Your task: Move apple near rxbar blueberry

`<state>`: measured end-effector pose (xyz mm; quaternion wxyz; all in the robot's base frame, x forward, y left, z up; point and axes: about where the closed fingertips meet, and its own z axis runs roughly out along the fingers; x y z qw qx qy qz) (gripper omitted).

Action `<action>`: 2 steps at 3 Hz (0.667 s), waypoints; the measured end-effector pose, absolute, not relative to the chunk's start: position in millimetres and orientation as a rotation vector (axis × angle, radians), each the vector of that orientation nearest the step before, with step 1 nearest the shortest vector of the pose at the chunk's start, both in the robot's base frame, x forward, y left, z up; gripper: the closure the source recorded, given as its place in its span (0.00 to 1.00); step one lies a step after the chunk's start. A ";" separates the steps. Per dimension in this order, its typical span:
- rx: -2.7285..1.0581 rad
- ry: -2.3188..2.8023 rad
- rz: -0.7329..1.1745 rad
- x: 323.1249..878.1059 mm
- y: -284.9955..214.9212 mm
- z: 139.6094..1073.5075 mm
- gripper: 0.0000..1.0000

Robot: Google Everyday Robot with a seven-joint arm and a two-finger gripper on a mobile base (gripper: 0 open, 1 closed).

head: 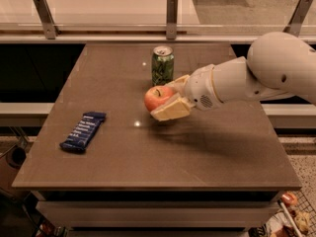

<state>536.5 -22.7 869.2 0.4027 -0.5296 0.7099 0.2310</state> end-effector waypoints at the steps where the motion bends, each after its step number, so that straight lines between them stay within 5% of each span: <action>1: -1.401 1.774 0.575 517.4 7.7 879.1 1.00; 2: -1.440 1.736 0.608 503.9 33.2 878.9 1.00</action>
Offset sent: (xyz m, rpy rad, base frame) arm -0.0466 0.0833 0.0065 0.0044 -0.0145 0.1486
